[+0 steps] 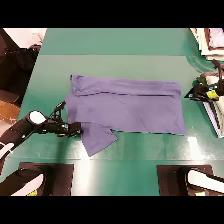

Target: Fold the shirts.

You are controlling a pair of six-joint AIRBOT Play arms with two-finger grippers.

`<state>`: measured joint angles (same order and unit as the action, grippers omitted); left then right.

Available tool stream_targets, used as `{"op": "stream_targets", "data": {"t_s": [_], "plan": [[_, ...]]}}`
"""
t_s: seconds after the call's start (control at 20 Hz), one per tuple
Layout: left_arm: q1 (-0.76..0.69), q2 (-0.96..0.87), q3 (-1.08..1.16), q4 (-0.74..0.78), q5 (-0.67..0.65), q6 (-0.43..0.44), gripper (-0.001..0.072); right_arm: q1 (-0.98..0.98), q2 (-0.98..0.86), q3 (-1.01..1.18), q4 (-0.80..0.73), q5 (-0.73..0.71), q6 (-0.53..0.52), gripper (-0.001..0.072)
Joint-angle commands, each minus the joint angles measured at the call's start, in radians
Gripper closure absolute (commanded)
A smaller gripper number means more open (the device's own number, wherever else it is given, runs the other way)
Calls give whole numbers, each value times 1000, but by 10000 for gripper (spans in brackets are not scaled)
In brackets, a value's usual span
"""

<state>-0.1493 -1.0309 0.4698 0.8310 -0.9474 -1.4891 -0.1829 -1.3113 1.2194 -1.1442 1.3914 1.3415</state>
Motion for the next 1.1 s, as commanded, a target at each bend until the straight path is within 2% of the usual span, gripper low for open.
{"op": "stream_targets", "data": {"t_s": [0.0,0.2,0.5,0.75,0.9,0.95,1.05], "plan": [[-5,3,33,-48,6,30,679,-34,9,-26,-3,92,-26,325],[-5,3,122,-48,-68,103,679,-163,95,-242,-91,93,-27,323],[-5,3,140,-49,-60,110,679,-332,72,-491,-101,57,-53,320],[-5,3,140,-49,-59,110,678,-346,37,-519,66,-21,-79,323],[-5,3,140,-49,-57,110,679,-315,10,-519,97,-35,-79,327],[-5,3,140,-48,-58,110,678,-296,1,-519,97,-36,-81,370],[-5,3,140,-45,-67,122,679,-264,0,-519,95,-39,-114,613]]}}
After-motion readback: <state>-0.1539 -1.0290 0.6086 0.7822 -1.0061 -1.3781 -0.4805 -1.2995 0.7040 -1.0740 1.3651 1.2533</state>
